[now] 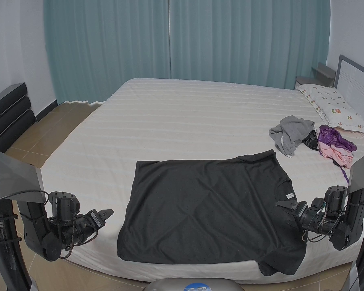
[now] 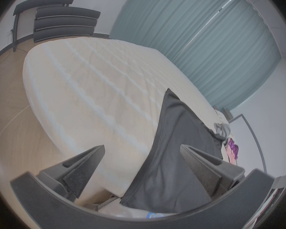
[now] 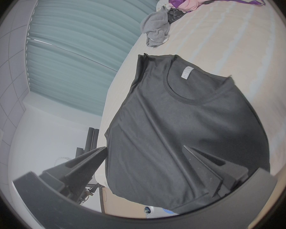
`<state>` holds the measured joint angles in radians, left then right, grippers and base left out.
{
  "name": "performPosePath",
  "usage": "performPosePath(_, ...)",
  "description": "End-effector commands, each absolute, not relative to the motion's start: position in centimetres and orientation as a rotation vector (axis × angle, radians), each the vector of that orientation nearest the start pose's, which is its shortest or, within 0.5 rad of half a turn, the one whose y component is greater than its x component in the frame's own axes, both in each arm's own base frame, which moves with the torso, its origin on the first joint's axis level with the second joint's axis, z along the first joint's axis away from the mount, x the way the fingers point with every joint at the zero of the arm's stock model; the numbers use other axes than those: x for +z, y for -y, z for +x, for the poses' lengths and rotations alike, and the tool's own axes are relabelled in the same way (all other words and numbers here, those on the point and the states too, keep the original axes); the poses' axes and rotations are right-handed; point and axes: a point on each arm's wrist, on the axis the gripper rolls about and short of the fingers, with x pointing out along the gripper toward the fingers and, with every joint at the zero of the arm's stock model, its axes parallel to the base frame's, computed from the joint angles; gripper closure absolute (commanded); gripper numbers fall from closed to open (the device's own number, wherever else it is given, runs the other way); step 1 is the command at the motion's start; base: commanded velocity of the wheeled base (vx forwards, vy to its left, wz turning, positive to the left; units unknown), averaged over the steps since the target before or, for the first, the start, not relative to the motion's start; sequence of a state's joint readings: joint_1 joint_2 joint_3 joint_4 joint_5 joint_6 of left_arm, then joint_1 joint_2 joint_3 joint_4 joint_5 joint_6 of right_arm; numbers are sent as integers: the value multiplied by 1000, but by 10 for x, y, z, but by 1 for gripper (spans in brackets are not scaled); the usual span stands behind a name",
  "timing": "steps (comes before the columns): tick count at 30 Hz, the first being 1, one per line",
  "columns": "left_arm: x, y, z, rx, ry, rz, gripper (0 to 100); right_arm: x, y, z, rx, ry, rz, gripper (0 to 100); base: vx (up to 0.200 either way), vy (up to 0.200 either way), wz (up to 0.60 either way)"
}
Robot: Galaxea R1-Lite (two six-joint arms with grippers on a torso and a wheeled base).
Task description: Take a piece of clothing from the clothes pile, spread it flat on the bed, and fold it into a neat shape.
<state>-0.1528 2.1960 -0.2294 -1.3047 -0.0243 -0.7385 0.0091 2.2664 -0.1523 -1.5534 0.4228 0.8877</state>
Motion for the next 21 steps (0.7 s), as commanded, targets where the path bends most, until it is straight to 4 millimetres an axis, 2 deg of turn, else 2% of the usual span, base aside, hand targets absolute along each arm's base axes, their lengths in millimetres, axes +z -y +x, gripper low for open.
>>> performPosePath(1,-6,46,263,61,-665,-692,0,-11,-12,253,156,-694,965,0,0,0,0)
performPosePath(5,-4,49,273,50,-633,-709,0,-11,-12,252,153,-699,966,0,0,0,0)
performPosePath(10,6,53,306,22,-533,-760,0,-14,-13,253,154,-709,963,0,0,0,0)
performPosePath(14,-4,60,332,19,-549,-770,0,-14,-13,253,150,-709,964,0,0,0,0)
performPosePath(17,-5,75,362,-5,-547,-782,0,-19,-13,253,141,-725,969,0,0,0,0)
performPosePath(18,-5,75,362,-5,-547,-782,0,-19,-13,253,141,-725,969,0,0,0,0)
performPosePath(19,-1,79,381,-3,-541,-807,0,-19,-11,253,137,-722,972,0,0,0,0)
performPosePath(21,-2,82,400,8,-565,-807,0,-20,-10,254,134,-720,978,0,0,0,0)
